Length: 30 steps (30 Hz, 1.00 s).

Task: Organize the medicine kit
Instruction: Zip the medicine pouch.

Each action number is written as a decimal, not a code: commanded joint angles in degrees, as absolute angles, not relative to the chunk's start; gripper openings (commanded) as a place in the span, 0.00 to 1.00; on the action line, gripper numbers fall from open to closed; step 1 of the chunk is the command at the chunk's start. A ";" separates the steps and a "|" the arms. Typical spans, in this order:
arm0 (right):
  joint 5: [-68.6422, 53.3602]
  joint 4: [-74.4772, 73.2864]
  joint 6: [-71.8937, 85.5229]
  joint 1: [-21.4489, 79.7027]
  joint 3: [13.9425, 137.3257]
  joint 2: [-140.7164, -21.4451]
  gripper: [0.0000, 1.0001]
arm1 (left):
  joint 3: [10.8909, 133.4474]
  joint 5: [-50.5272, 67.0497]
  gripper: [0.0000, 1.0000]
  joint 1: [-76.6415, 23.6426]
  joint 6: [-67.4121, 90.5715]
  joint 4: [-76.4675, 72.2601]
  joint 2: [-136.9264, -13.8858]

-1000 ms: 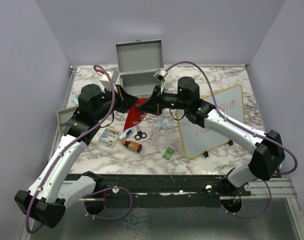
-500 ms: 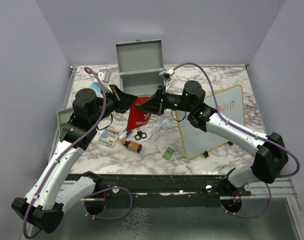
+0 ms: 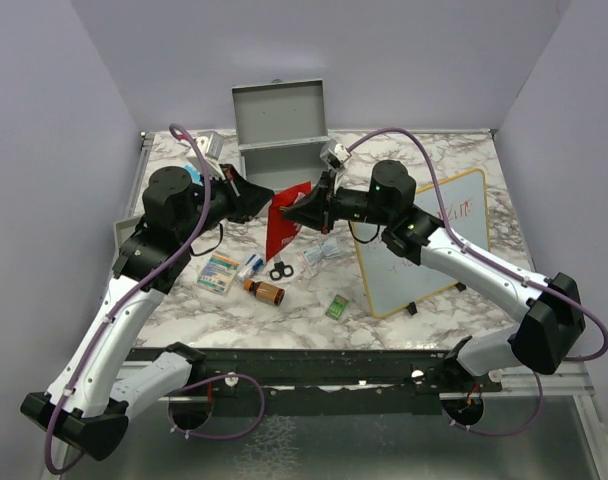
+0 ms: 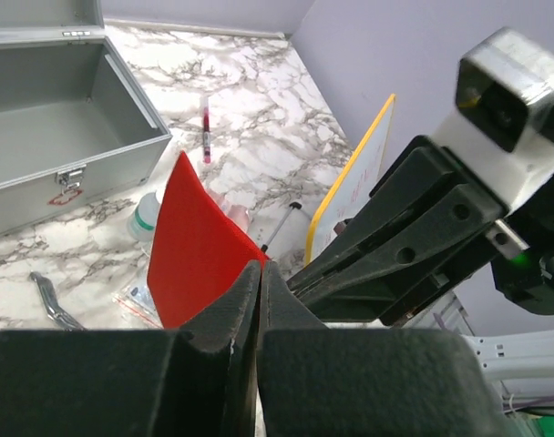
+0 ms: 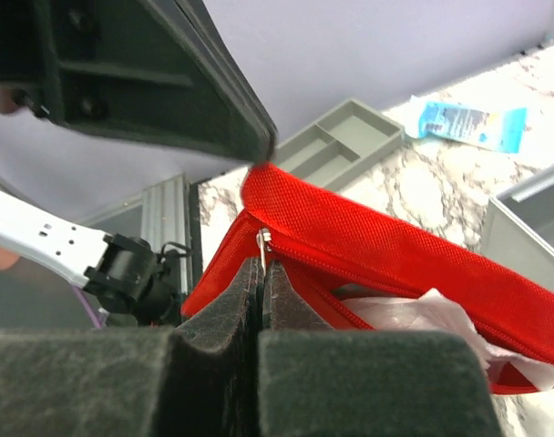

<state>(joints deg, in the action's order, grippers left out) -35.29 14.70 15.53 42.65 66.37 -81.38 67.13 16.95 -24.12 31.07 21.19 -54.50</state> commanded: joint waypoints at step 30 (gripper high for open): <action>-45.00 7.94 11.34 40.96 69.28 -80.58 0.01 | 70.23 36.83 0.56 -22.85 2.27 28.65 -56.82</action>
<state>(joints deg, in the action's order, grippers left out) -41.91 7.57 12.32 40.86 67.66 -81.28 69.73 31.90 -22.96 2.52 26.50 -55.44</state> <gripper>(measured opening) 0.014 0.568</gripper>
